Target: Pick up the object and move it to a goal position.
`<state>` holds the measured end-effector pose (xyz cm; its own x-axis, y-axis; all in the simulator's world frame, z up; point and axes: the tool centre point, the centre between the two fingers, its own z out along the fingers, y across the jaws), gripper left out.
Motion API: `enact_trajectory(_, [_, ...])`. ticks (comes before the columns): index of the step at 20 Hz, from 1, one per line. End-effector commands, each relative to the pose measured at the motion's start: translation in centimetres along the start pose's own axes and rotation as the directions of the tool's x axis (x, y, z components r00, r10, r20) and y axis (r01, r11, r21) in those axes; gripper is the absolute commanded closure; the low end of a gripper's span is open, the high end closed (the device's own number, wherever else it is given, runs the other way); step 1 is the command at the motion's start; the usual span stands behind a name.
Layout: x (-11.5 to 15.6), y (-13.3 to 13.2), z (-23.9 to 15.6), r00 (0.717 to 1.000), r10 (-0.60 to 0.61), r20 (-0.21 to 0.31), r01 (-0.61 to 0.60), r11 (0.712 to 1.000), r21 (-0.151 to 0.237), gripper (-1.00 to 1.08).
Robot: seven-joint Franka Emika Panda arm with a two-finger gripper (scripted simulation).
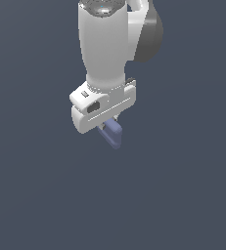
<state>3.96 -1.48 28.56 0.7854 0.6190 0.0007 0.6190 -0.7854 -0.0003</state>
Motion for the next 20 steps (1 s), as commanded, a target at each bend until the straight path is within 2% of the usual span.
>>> enact_trajectory(1, [-0.8, 0.4, -2.9, 1.000, 0.000, 0.000, 0.000, 1.000, 0.001, 1.08])
enact_trajectory(10, [-2.5, 1.7, -10.2, 1.000, 0.000, 0.000, 0.000, 1.000, 0.000, 1.08])
enact_trajectory(20, [-3.0, 2.3, -12.6, 1.000, 0.001, 0.001, -0.001, 1.000, 0.000, 1.08])
